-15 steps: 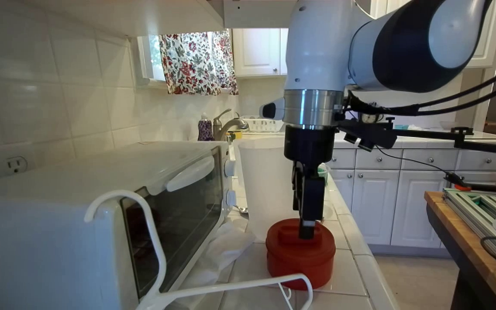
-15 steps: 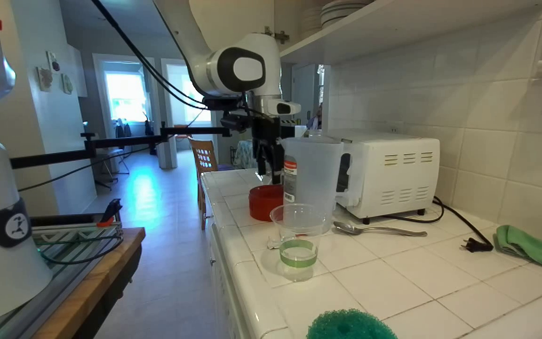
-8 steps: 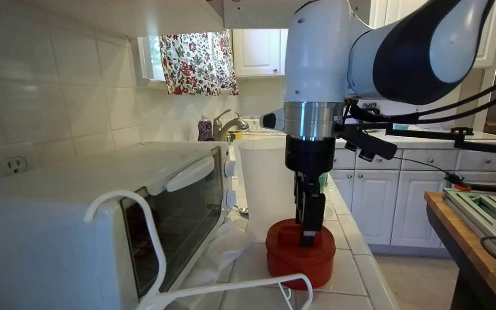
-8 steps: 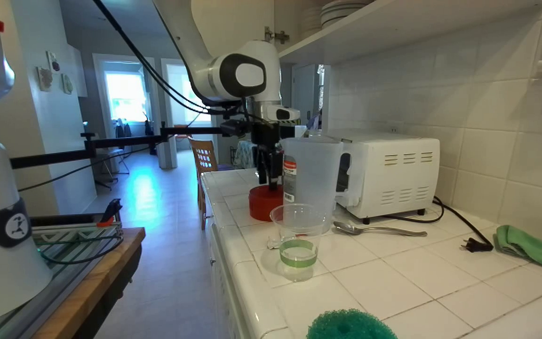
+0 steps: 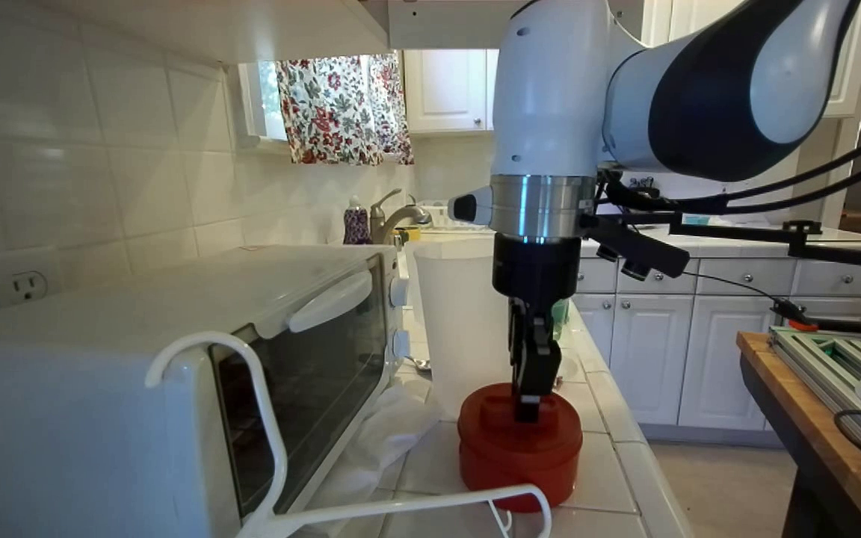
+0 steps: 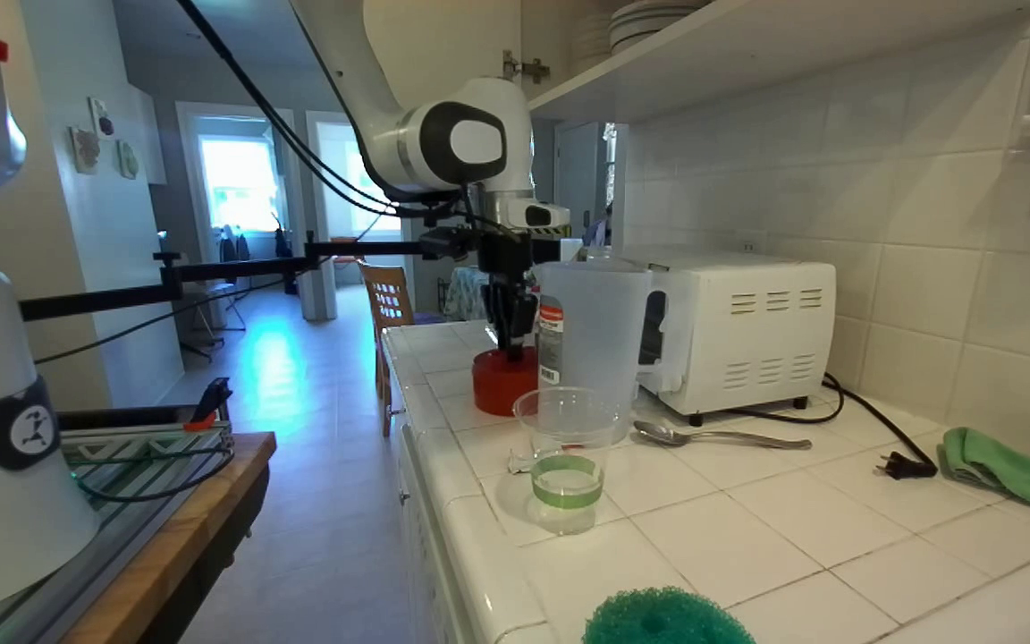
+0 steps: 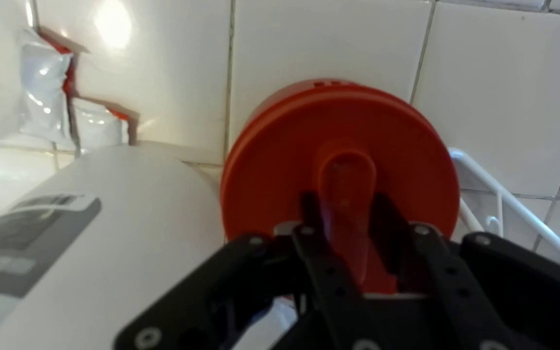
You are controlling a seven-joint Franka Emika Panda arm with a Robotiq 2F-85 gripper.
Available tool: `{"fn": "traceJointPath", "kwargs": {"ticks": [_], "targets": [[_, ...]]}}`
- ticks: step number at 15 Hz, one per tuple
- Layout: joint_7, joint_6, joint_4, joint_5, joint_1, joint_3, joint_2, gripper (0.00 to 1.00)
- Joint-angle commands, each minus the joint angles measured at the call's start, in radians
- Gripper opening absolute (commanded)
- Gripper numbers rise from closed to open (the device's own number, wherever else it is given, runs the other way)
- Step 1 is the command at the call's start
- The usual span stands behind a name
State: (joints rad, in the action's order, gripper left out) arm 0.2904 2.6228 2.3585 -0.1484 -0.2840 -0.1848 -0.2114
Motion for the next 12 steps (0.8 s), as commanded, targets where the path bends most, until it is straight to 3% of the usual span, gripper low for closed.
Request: {"fn": "traceJointPath", "kwargs": {"ticks": [1, 12], "targets": [[0.039, -0.041, -0.007, -0.018, -0.021, 0.008, 0.032, 0.08], [-0.002, -0.184, 0.048, 0.047, -0.011, -0.067, 0.285, 0.08]]}}
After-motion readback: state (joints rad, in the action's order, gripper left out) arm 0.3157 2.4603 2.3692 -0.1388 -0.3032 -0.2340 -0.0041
